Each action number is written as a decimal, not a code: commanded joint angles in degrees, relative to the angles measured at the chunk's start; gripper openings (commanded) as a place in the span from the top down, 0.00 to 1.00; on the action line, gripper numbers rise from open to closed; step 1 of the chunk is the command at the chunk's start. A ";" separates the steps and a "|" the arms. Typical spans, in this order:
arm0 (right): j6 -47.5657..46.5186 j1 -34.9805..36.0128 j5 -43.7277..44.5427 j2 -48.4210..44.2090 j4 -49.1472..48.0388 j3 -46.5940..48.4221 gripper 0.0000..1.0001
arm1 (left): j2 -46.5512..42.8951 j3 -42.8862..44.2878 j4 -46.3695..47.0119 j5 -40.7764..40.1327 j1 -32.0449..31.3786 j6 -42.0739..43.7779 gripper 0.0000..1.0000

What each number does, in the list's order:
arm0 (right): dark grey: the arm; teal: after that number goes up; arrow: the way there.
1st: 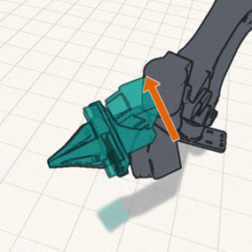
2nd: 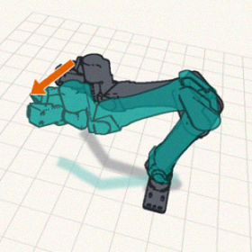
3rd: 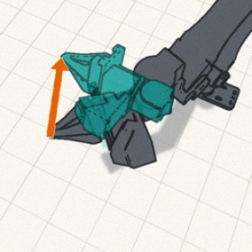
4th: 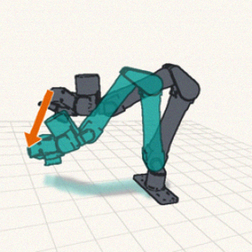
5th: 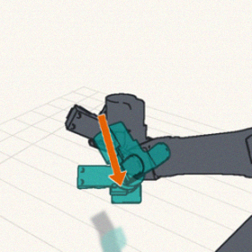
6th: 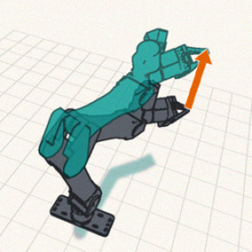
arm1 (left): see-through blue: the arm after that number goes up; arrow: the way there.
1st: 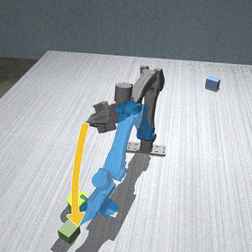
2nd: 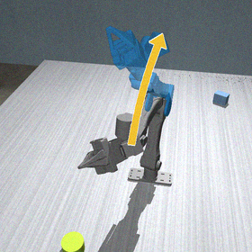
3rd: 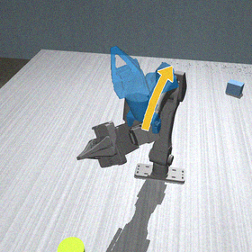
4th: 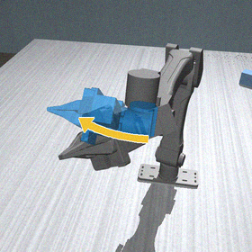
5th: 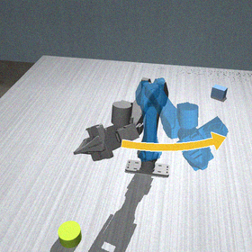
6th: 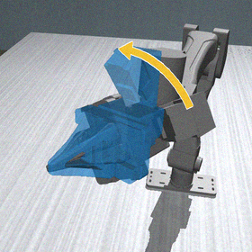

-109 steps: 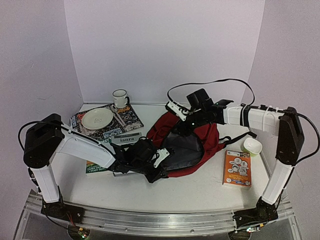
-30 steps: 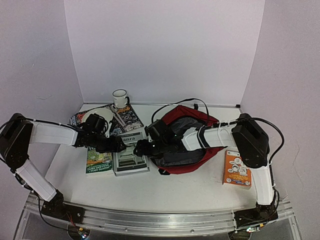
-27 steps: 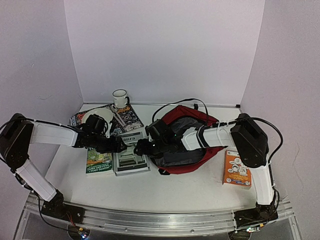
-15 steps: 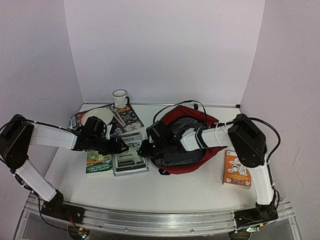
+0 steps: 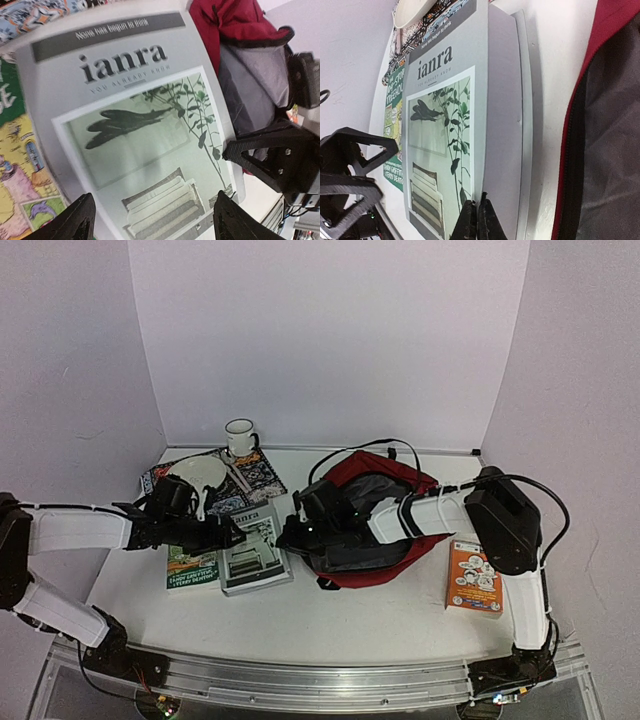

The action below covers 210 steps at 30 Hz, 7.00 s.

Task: Pack the student bag
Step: Pick up the book from the center of the board, then pass from the right arm to the left, then pick up the largest pocket of the bag from the student bag, then place the book in the largest pocket of the bag.

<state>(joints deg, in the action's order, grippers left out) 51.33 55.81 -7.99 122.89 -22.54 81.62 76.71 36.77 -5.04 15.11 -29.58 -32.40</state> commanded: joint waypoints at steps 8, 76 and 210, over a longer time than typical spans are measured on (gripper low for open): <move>7.11 0.36 4.10 -13.45 -15.53 -11.09 1.00 | -10.44 -5.90 4.29 0.49 2.75 -11.09 0.11; -26.69 -10.57 18.88 -28.77 21.75 -11.84 0.27 | 0.70 -16.24 57.81 19.57 2.42 -36.41 0.66; -48.87 -4.81 25.65 -20.43 15.51 -3.69 0.97 | 33.13 10.53 44.15 10.93 -7.26 -37.82 0.04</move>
<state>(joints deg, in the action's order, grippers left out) 3.01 51.16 13.58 102.43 -4.80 77.60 112.17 48.92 39.55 28.06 -37.28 -76.56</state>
